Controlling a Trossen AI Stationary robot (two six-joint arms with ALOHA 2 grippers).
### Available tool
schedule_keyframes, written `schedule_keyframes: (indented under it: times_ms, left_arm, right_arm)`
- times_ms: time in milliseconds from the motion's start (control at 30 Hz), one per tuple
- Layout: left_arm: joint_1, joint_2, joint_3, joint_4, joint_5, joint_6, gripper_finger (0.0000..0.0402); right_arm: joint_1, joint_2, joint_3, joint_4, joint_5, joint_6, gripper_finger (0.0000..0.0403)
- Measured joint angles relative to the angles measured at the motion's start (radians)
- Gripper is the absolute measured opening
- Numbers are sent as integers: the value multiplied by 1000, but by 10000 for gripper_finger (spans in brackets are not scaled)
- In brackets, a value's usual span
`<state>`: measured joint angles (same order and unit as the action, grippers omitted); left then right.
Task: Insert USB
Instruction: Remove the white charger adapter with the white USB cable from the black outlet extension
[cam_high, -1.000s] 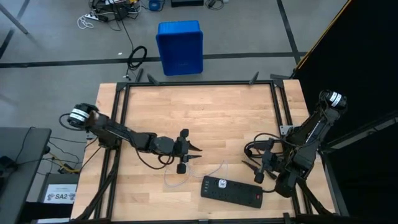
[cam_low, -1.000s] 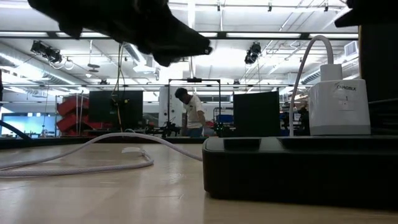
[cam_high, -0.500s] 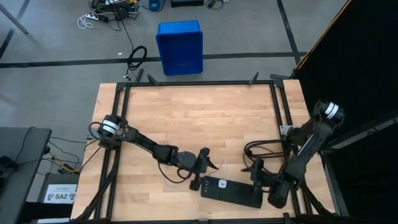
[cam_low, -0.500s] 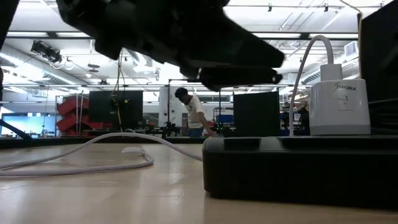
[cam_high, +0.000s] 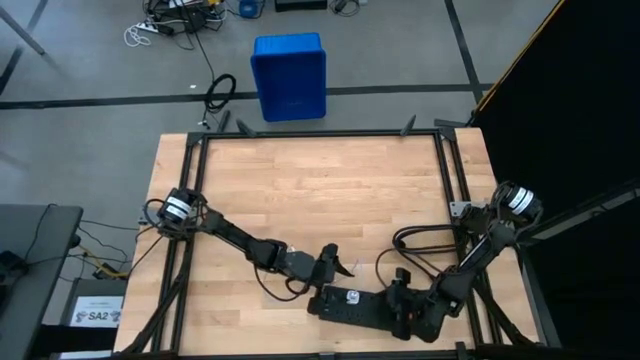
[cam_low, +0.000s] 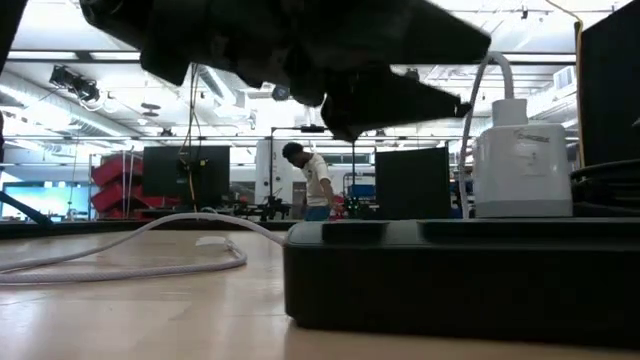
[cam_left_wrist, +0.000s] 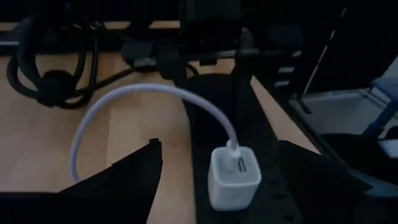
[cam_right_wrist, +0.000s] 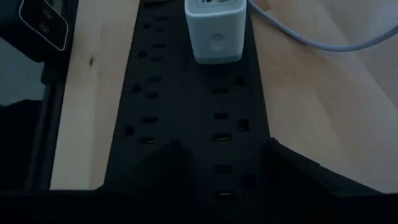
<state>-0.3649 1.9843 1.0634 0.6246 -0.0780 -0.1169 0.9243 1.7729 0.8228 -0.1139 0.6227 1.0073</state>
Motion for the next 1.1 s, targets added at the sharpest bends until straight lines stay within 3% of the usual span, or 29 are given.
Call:
schedule_keyframes:
  times_ms: [600, 1100]
  left_arm:
    - [-10, 89, 1, 11, -38, -50, 291]
    - [-9, 141, 30, 43, -54, -19, 192]
  right_arm:
    - [-70, 3, -3, 9, -19, -49, 171]
    - [-92, 3, -5, 23, -25, -94, 168]
